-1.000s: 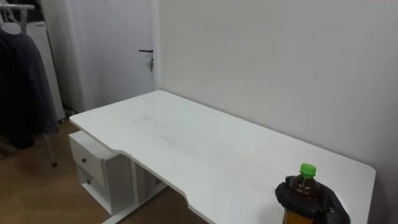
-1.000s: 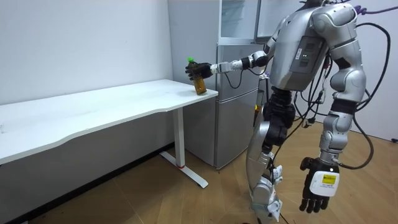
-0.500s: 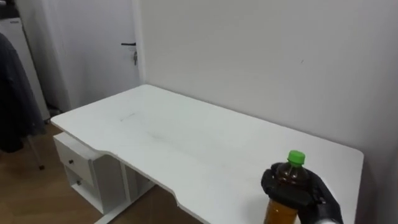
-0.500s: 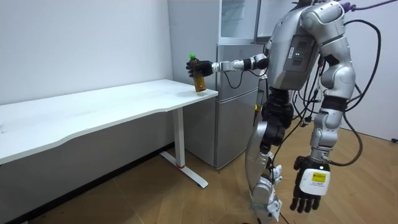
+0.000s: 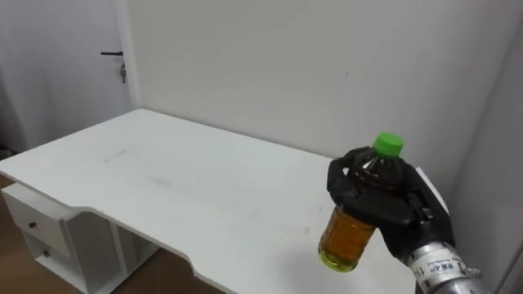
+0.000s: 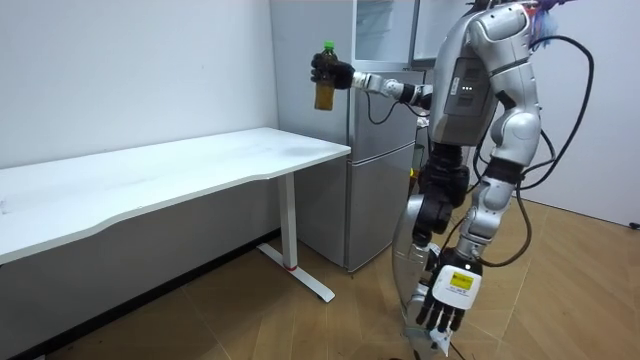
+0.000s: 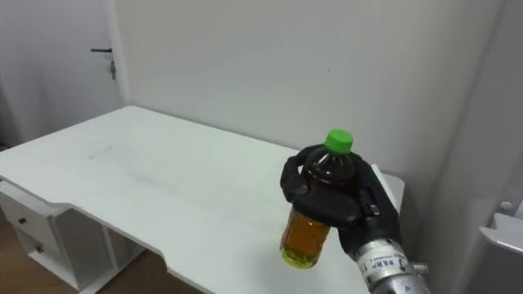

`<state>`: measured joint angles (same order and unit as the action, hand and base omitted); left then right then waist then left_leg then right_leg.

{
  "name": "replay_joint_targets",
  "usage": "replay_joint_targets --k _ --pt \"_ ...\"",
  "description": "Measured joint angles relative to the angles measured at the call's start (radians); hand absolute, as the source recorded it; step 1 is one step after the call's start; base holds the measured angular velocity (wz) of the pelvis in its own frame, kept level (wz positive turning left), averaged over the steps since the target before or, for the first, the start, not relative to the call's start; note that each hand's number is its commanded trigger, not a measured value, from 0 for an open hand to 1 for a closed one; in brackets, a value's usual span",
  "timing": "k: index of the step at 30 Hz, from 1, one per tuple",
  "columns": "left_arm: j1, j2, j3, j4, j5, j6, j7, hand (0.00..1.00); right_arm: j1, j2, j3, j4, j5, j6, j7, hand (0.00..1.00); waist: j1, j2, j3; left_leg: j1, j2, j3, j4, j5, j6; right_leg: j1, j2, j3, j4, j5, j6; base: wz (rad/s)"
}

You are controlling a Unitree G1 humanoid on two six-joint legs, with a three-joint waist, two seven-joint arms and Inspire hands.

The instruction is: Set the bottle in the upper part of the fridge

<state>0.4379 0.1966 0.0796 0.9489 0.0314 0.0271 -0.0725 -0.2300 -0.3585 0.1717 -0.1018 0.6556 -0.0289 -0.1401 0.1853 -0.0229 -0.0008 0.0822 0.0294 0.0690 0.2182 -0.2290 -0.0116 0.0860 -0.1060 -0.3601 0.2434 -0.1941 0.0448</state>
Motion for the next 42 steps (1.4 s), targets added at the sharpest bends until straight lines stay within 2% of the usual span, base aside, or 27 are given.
replay_joint_targets --k 3,7,10,12,14,17,21,26,30,36,42 --pt "-0.021 0.000 0.004 0.053 -0.002 -0.006 0.000 0.00 0.000 0.000 -0.009 -0.056 0.009 0.001 0.011 1.00 -0.017 0.004 0.0023 0.003 0.004 0.010 -0.006 0.000 0.000 -0.003 0.003 0.007 -0.001 0.001 -0.001 -0.06" --pt "-0.023 0.000 0.007 0.078 -0.020 -0.013 0.000 0.00 0.000 0.000 -0.053 -0.136 0.050 0.000 0.022 1.00 -0.019 0.004 0.0037 0.018 0.006 0.026 -0.011 0.000 0.000 -0.001 0.007 0.026 -0.002 0.001 -0.001 -0.12" --pt "-0.030 0.000 0.025 0.091 -0.020 -0.020 0.000 0.00 0.000 0.000 -0.072 -0.169 0.045 0.000 0.022 1.00 -0.021 -0.001 0.0012 0.019 0.008 0.034 -0.014 0.000 0.000 -0.003 0.008 0.032 -0.002 0.001 -0.002 -0.09" --pt "-0.039 0.000 0.041 0.096 -0.019 -0.025 0.002 0.00 0.000 -0.003 -0.089 -0.202 0.012 0.001 0.028 1.00 -0.041 -0.008 -0.0013 0.017 0.010 0.035 -0.016 0.000 -0.001 -0.005 0.009 0.030 -0.002 0.001 -0.002 0.00" --pt "-0.041 0.000 0.045 0.096 -0.018 -0.028 0.002 0.00 0.000 -0.004 -0.110 -0.229 -0.001 0.001 0.035 1.00 -0.047 -0.010 -0.0027 0.015 0.011 0.042 -0.019 0.000 -0.001 -0.012 0.010 0.035 -0.001 0.002 -0.003 -0.08" --pt "-0.055 0.000 0.064 0.109 -0.018 -0.029 -0.001 0.00 0.000 -0.006 -0.155 -0.284 -0.006 0.001 0.037 1.00 -0.056 -0.011 -0.0032 0.016 0.012 0.054 -0.022 -0.001 -0.001 -0.020 0.013 0.049 0.000 0.003 -0.005 -0.12" --pt "-0.077 0.000 0.074 0.121 -0.019 -0.032 -0.001 0.00 0.000 -0.006 -0.218 -0.318 -0.006 0.000 0.038 1.00 -0.088 -0.014 -0.0042 0.018 0.014 0.069 -0.022 -0.001 -0.001 -0.025 0.014 0.062 0.005 0.003 -0.005 -0.08" --pt "-0.076 -0.002 0.073 0.106 -0.020 -0.037 0.004 0.00 0.000 -0.006 -0.276 -0.319 0.003 0.000 0.004 1.00 -0.133 -0.023 -0.0004 0.018 0.015 0.082 -0.024 -0.002 -0.002 -0.036 0.016 0.080 0.012 0.004 -0.006 -0.10" --pt "-0.076 -0.007 0.073 0.107 -0.017 -0.038 0.023 0.00 0.000 -0.006 -0.329 -0.360 -0.021 0.000 -0.038 1.00 -0.166 -0.023 -0.0005 0.020 0.015 0.084 -0.031 -0.002 -0.002 -0.040 0.019 0.086 0.013 0.005 -0.006 -0.03" --pt "-0.076 -0.016 0.073 0.114 -0.017 -0.039 0.058 0.00 -0.007 -0.007 -0.370 -0.405 -0.032 0.000 -0.105 1.00 -0.181 -0.022 -0.0036 0.029 0.016 0.101 -0.028 -0.001 -0.002 -0.049 0.022 0.110 0.016 0.005 -0.007 -0.12" --pt "-0.075 -0.016 0.073 0.114 -0.018 -0.039 0.062 0.00 -0.007 -0.011 -0.414 -0.405 -0.039 0.000 -0.180 1.00 -0.198 -0.023 -0.0027 0.034 0.016 0.102 -0.029 -0.001 -0.002 -0.044 0.022 0.110 0.017 0.005 -0.007 -0.01"
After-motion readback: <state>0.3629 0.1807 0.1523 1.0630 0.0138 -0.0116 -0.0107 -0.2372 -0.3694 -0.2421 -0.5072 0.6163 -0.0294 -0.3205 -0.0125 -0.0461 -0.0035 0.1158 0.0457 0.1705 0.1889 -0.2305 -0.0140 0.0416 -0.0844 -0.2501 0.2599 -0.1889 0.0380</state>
